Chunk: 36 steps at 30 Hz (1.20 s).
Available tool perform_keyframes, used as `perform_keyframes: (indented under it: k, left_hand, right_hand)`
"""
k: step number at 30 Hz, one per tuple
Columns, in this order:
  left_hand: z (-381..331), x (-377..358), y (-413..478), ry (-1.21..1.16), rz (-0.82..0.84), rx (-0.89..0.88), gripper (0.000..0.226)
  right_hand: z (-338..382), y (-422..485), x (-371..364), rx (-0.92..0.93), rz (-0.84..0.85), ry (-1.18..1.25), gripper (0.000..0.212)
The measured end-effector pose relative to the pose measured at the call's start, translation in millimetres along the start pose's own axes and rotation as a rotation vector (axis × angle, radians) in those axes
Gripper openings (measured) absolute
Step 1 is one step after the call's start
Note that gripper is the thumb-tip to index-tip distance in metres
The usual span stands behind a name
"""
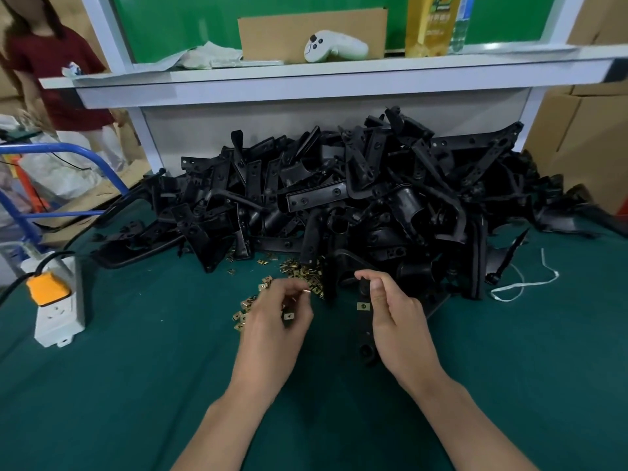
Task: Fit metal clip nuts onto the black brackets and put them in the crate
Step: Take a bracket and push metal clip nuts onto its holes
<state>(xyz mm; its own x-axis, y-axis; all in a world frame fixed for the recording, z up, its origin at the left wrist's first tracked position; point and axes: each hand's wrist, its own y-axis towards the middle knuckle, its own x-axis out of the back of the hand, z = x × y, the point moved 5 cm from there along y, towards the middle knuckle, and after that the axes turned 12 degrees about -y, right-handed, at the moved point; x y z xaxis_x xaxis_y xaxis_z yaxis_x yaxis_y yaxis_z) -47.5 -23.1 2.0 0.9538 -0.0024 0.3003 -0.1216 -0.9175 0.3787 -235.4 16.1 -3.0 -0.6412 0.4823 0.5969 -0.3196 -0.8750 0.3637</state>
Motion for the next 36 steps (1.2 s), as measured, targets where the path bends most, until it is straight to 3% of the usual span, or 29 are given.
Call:
perform_keyframes:
  k: [3, 6, 9, 15, 19, 23, 28, 36]
  left_hand:
    - [-7.9, -17.2, -8.0, -0.289, 0.198, 0.1, 0.029]
    - [-8.8, -27.8, -10.3, -0.429, 0.347, 0.208, 0.026]
    - [-3.6, -32.4, -12.6, -0.605, 0.392, 0.382, 0.011]
    - [2.3, -43.2, -18.9, -0.949, 0.44, 0.636, 0.018]
    - [0.2, -44.2, -19.1, -0.972, 0.443, 0.689, 0.023]
    - [-2.9, -45.6, -20.7, -0.94, 0.487, 0.708, 0.01]
    - [-0.2, -44.4, -19.1, -0.907, 0.405, 0.736, 0.004]
    - [-1.4, -45.7, -19.9, -0.872, 0.49, 0.731, 0.006]
  right_hand:
    - [0.6, 0.6, 0.8, 0.004, -0.014, -0.003, 0.045]
    - [0.4, 0.8, 1.9, 0.009, -0.039, -0.015, 0.037]
    - [-0.2, 0.8, 3.8, -0.001, -0.073, 0.0, 0.038]
    - [-0.5, 2.0, 6.7, 0.019, -0.144, 0.016, 0.044]
    - [-0.9, 2.3, 6.7, 0.025, -0.145, 0.003, 0.047]
    - [1.7, 0.8, 6.7, 0.043, -0.135, -0.017, 0.051]
    - [3.7, 1.0, 8.7, 0.042, -0.139, -0.017, 0.053]
    - [6.6, -0.2, 8.6, 0.059, -0.112, -0.078, 0.055]
